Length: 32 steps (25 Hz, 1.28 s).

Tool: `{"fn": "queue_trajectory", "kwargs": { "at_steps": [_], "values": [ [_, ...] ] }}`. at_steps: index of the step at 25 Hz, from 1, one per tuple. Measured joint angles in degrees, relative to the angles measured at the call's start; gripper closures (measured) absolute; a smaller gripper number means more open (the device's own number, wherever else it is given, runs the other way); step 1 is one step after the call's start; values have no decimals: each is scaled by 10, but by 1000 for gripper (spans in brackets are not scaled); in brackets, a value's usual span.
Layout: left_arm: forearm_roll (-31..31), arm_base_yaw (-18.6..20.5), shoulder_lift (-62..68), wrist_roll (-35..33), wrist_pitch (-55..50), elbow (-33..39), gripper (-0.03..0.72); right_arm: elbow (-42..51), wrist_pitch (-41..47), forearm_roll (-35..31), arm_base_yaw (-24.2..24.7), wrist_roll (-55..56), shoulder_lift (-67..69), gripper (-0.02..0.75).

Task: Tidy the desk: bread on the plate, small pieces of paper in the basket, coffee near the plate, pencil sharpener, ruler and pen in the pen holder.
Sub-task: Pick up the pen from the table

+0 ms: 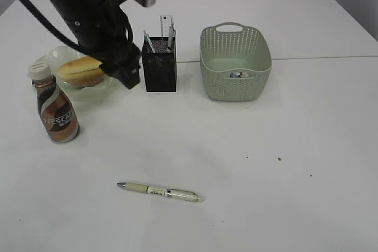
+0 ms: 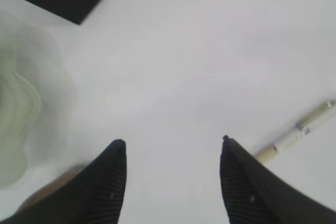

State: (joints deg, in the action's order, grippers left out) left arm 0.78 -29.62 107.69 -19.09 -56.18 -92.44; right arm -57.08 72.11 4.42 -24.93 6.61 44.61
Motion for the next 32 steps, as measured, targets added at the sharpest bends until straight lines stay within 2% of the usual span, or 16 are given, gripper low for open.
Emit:
{"fn": "queue_trajectory", "kwargs": {
  "at_steps": [3,7,14,21,27,32],
  "values": [
    [-22,-29,0,-43,-72,0,271,0,0,0,0,0,0,444],
    [-24,-66,0,-91,-101,0,272,0,0,0,0,0,0,444],
    [-21,-106,22,-117,-120,37,272,0,0,-1,0,0,0,444],
    [0,-128,27,-169,-73,93,272,0,0,-1,0,0,0,444],
    [34,-137,73,-204,-27,98,272,0,0,-1,0,0,0,444],
    [40,-142,123,-215,-11,98,288,0,0,0,0,0,0,444]
  ]
}}
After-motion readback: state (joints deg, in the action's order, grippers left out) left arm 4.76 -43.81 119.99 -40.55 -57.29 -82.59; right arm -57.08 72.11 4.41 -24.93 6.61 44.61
